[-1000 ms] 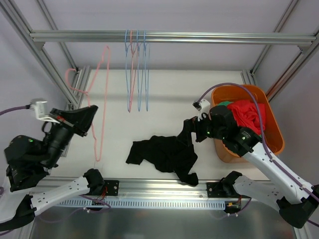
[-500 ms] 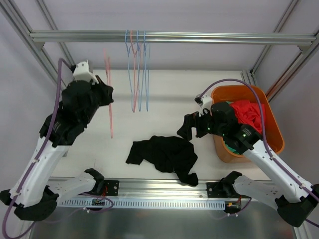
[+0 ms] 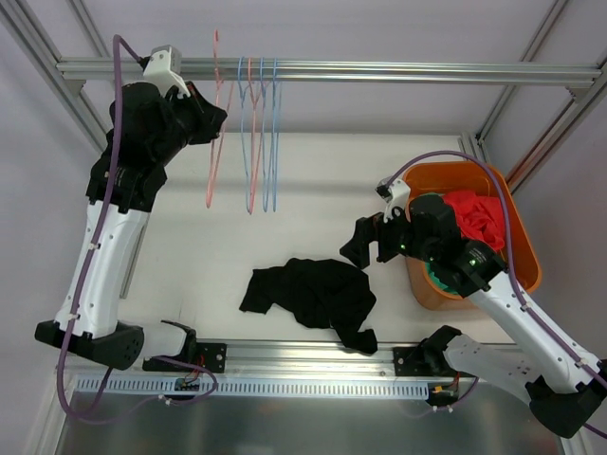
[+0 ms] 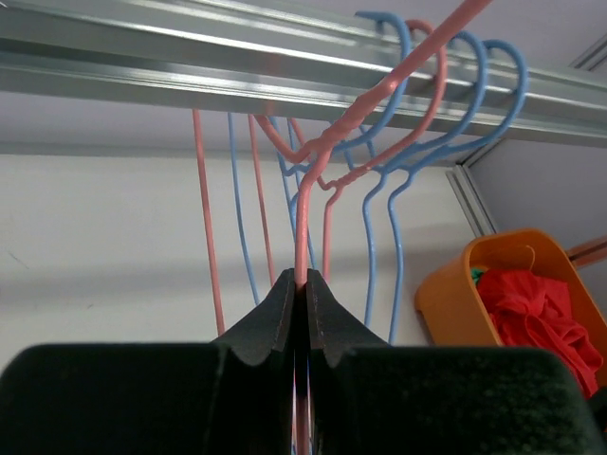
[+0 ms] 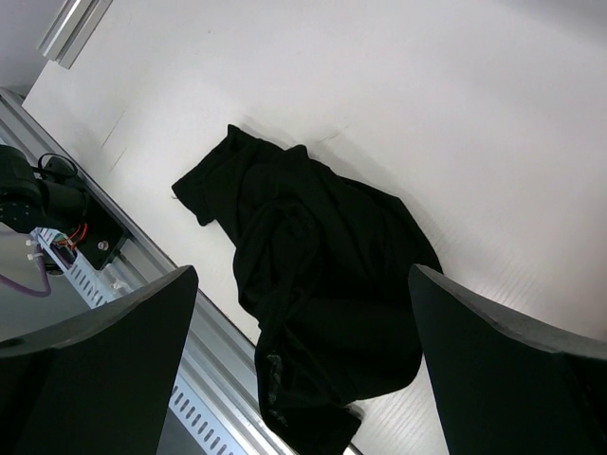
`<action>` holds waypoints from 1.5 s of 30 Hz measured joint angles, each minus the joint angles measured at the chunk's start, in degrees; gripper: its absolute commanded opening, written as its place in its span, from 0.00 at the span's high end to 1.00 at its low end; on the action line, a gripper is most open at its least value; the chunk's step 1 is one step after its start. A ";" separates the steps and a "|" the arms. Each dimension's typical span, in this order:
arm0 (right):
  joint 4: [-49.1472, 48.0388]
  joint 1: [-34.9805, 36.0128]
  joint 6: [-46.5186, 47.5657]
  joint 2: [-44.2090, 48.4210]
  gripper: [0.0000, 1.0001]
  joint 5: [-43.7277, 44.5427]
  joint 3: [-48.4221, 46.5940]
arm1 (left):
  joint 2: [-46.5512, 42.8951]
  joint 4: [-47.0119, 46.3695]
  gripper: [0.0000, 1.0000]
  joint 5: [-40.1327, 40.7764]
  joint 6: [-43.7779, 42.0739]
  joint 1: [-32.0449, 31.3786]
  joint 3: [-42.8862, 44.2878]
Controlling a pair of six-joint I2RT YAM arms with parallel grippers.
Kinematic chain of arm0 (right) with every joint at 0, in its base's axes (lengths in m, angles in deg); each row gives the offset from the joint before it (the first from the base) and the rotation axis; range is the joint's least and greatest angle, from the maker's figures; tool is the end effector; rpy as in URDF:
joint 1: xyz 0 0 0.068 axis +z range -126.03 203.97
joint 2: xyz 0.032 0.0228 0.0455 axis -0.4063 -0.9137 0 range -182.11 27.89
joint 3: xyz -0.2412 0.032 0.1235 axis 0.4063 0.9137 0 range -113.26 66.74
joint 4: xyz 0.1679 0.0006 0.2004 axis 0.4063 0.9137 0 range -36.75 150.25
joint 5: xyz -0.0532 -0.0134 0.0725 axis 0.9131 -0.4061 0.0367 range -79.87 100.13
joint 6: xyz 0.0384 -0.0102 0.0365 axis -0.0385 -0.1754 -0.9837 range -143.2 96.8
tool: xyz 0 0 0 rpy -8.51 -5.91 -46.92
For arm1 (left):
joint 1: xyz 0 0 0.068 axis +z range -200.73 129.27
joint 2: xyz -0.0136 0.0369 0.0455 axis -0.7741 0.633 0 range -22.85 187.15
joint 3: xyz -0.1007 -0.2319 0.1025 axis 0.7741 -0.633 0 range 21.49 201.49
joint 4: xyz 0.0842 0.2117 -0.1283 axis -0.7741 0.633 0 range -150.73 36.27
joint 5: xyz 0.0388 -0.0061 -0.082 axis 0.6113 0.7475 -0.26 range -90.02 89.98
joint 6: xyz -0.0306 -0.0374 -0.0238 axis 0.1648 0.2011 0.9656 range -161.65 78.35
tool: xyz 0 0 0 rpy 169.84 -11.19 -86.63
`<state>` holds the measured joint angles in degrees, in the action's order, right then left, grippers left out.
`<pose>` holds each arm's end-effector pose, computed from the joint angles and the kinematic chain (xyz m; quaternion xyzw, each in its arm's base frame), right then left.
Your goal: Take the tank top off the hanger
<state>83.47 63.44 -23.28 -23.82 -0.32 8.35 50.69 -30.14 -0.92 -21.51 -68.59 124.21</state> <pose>0.1446 0.1274 0.3652 -0.3277 0.7674 0.2563 0.4878 0.2276 -0.0740 0.5358 -0.0087 0.7157 -0.2327 0.6585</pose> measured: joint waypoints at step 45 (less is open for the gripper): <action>-17.55 19.50 0.72 -42.25 0.77 21.46 6.69 | -47.04 2.95 0.01 9.22 -3.65 2.97 -52.92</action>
<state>65.92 82.93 -22.55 -66.07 21.14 15.03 3.65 -27.19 8.30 -25.16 -65.62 71.29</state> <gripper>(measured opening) 0.572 0.986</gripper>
